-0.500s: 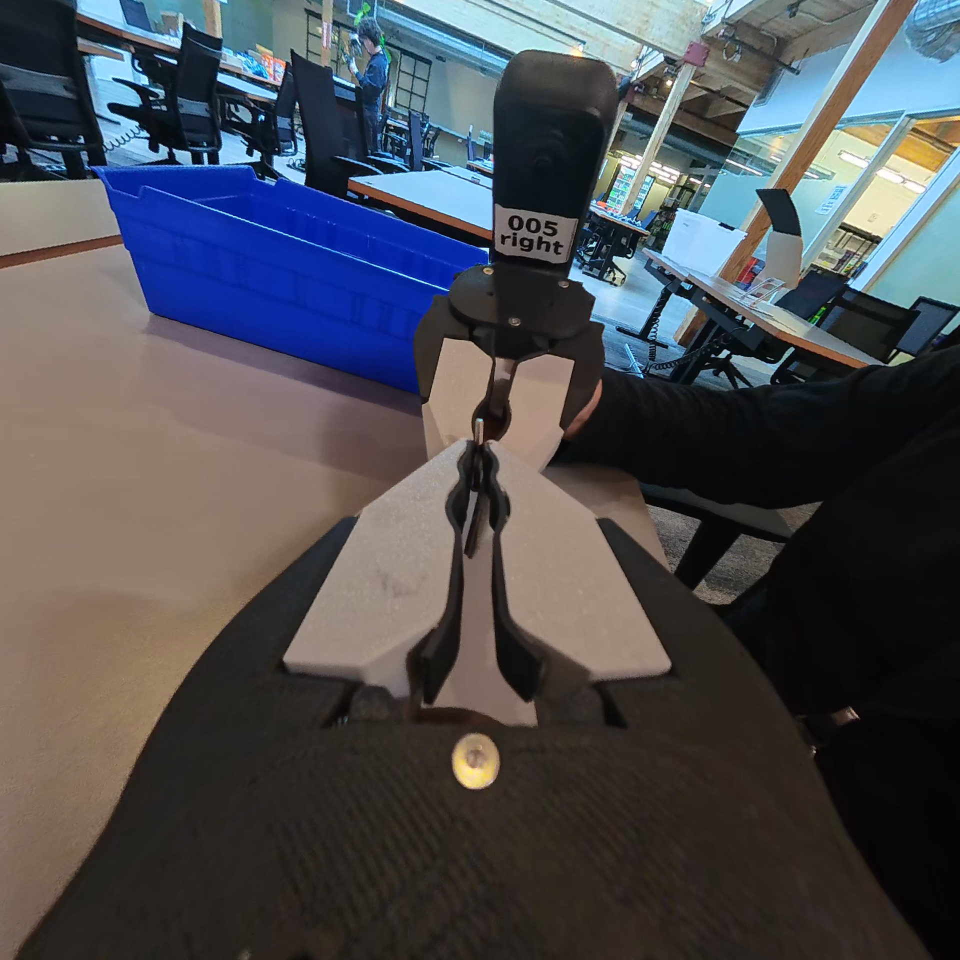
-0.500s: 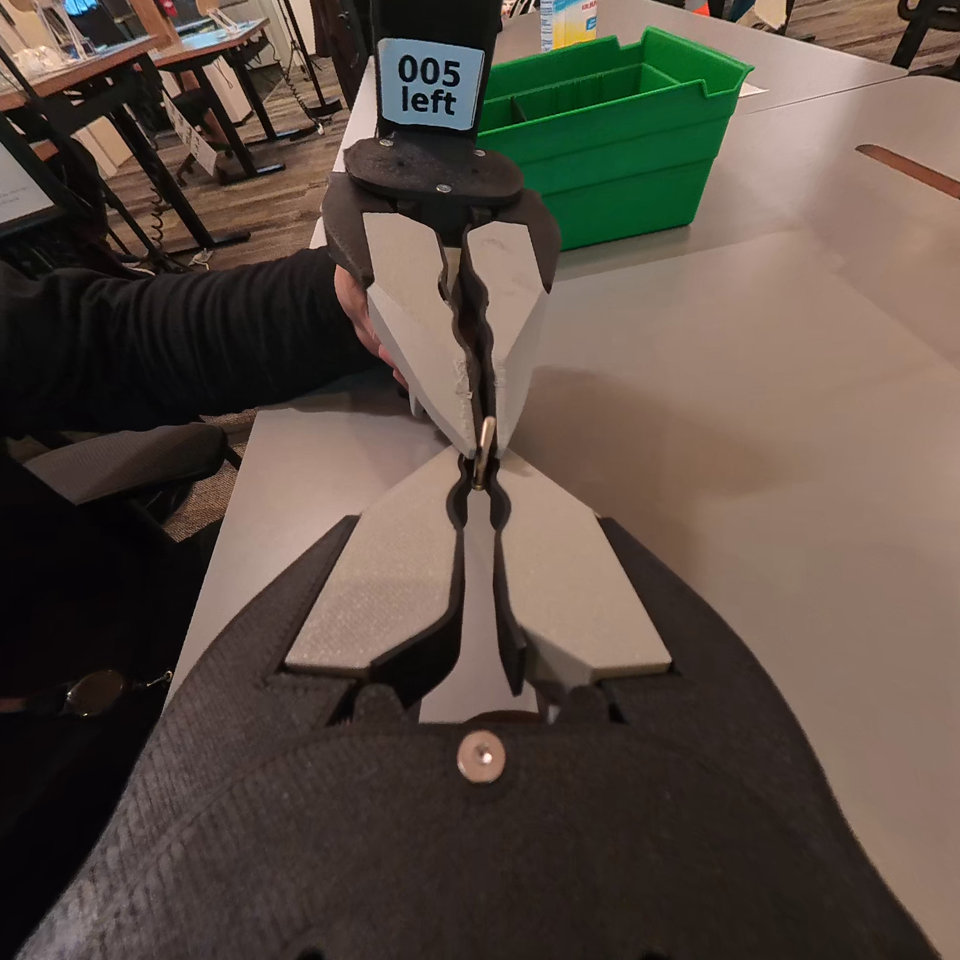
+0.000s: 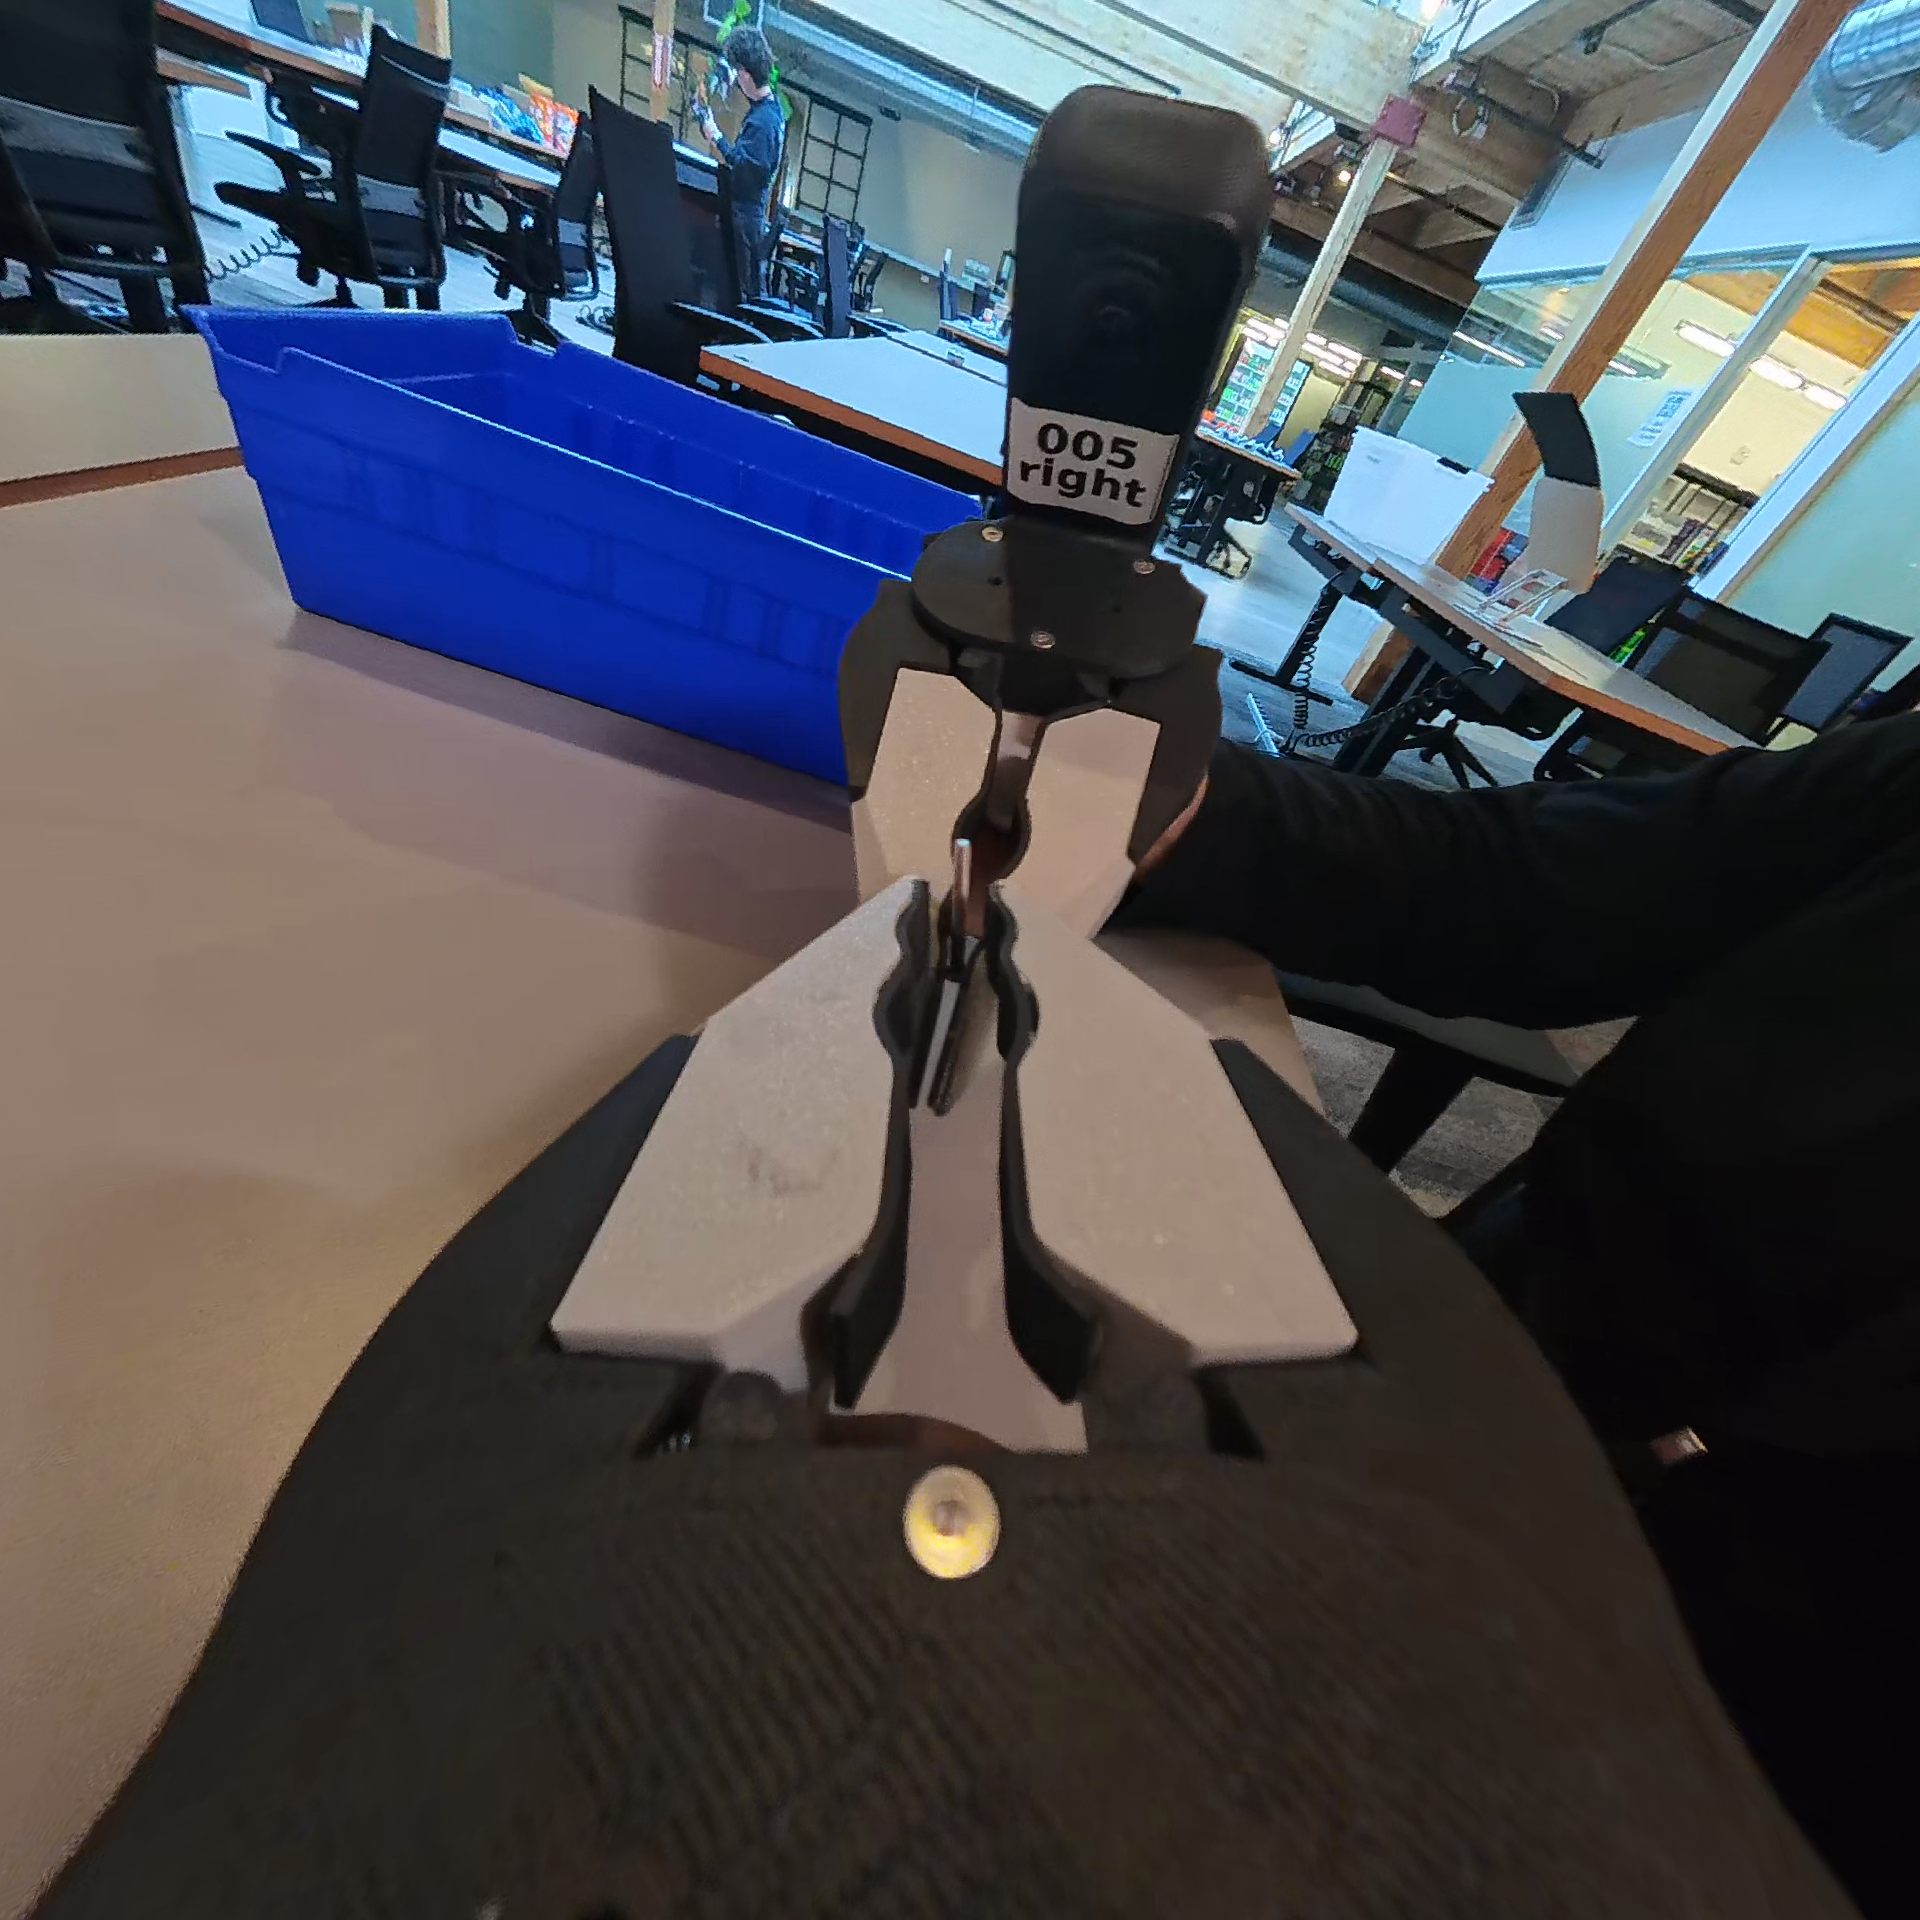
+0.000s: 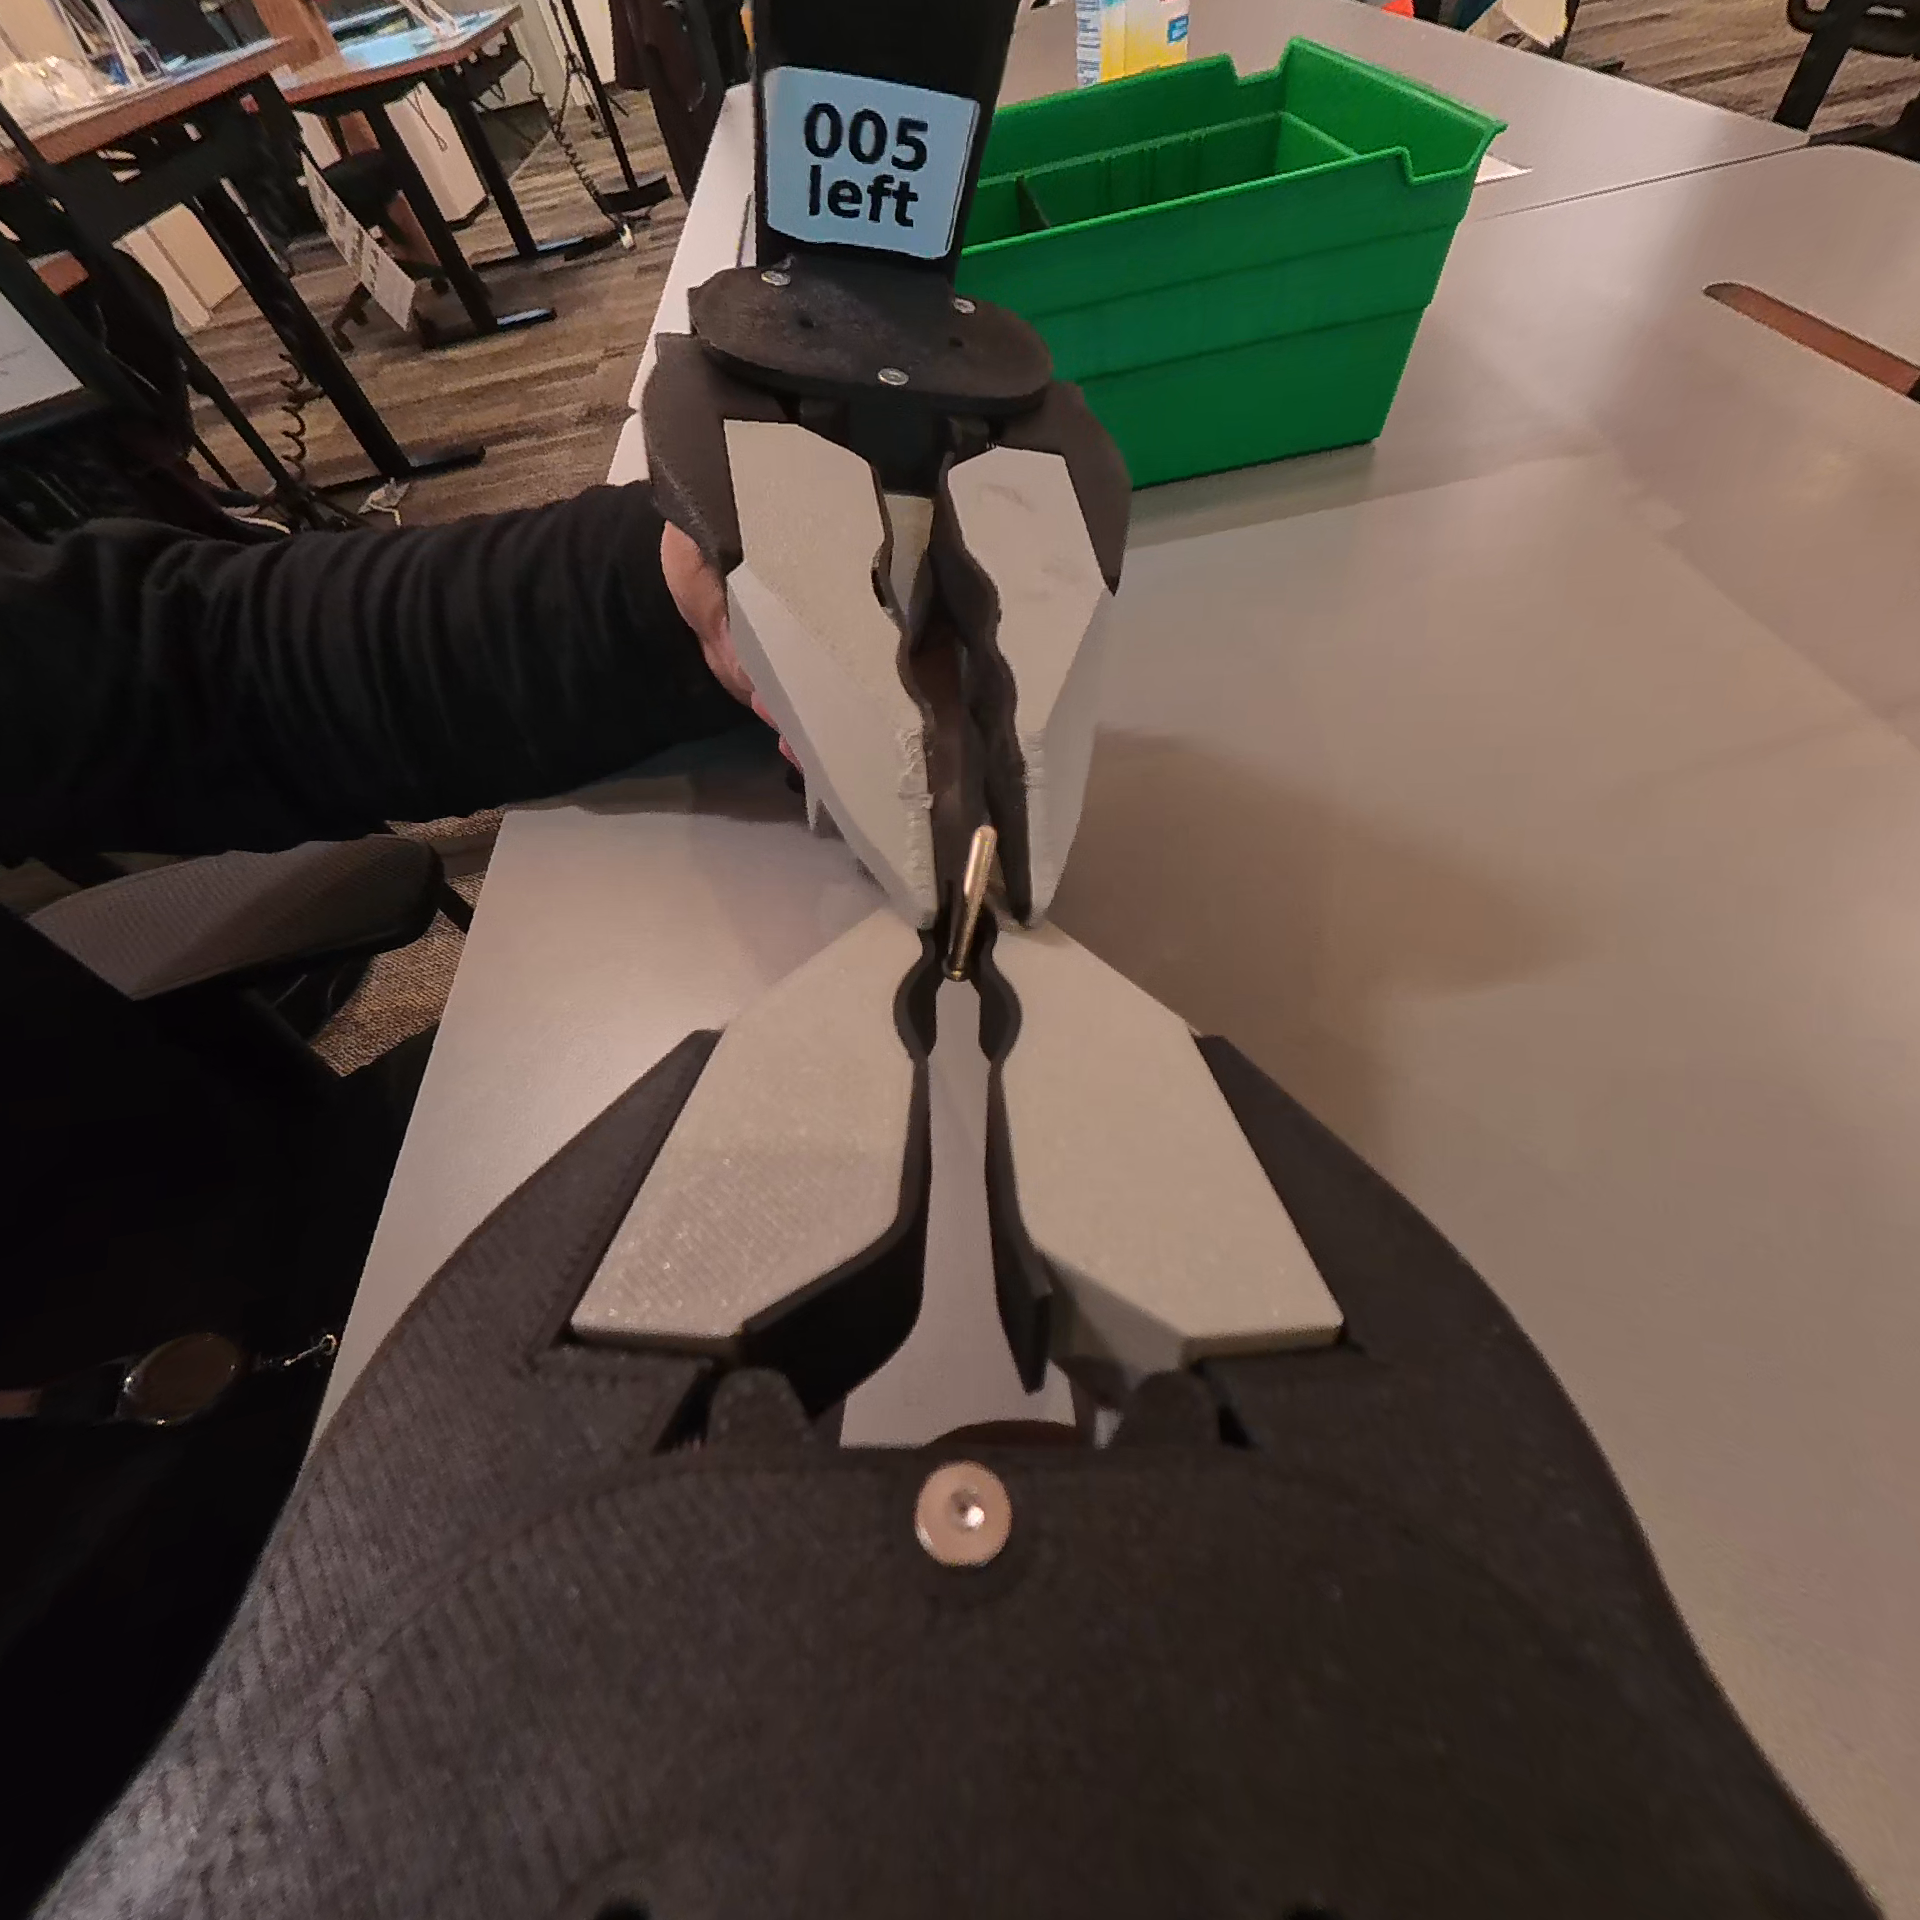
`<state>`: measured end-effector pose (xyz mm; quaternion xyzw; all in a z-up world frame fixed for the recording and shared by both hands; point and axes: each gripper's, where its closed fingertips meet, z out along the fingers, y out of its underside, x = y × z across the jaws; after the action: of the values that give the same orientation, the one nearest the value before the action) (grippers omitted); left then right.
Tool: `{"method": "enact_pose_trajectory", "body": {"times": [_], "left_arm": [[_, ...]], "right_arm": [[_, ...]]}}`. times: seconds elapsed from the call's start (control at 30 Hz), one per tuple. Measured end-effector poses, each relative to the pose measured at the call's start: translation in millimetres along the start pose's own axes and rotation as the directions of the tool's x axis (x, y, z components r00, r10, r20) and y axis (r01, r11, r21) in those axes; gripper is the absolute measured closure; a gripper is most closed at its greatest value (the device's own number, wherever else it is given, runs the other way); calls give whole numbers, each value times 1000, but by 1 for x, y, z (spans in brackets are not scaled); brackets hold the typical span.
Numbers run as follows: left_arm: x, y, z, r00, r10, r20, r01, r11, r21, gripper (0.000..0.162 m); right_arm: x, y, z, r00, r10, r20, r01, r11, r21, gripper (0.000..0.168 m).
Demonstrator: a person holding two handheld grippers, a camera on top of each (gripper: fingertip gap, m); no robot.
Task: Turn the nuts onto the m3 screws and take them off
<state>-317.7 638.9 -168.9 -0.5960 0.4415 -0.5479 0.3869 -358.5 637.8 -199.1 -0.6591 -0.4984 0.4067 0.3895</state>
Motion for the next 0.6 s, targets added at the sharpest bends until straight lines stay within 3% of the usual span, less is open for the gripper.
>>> {"method": "enact_pose_trajectory", "body": {"times": [0.13, 0.6], "left_arm": [[1, -2, 0, 1000, 6, -3, -6, 1000, 13, 161], [-1, -14, -10, 999, 25, 22, -27, 998, 59, 161]], "right_arm": [[-1, 1, 1, 1000, -4, -3, 4, 1000, -8, 168], [5, -3, -6, 1000, 19, -9, -18, 1000, 22, 161]]}}
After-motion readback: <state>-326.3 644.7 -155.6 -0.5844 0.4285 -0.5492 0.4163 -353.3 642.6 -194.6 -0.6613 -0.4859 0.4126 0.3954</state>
